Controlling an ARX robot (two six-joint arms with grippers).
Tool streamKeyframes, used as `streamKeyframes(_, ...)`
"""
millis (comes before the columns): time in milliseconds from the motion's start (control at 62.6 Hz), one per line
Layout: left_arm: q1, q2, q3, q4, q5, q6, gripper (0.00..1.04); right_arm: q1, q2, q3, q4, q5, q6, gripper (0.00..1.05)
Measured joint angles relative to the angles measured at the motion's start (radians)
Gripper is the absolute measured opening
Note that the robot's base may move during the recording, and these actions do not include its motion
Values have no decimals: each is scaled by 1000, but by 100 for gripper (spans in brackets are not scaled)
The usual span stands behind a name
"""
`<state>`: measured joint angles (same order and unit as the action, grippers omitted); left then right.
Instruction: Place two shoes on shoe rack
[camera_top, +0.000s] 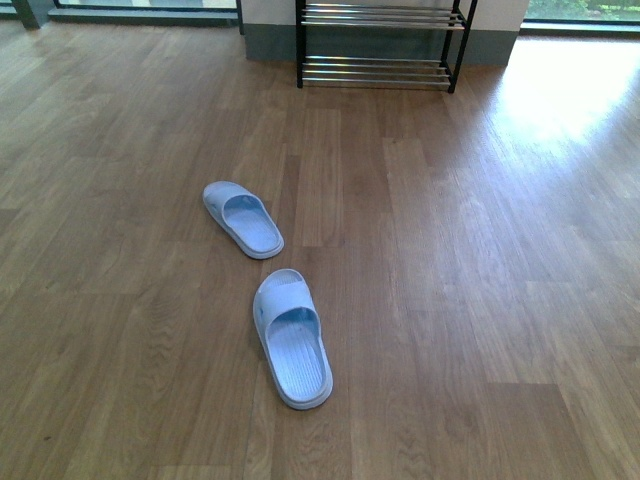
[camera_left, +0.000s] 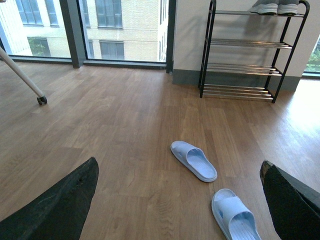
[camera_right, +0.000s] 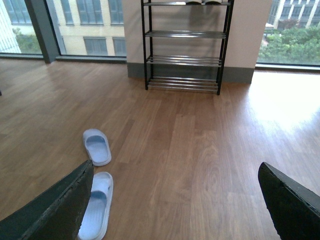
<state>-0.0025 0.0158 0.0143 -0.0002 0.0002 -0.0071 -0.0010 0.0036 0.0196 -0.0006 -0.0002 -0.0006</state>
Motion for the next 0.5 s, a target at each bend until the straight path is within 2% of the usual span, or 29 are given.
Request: streamKeyframes(495,0,0,0,0,0,0,95,0,0,0,0,3,0,95)
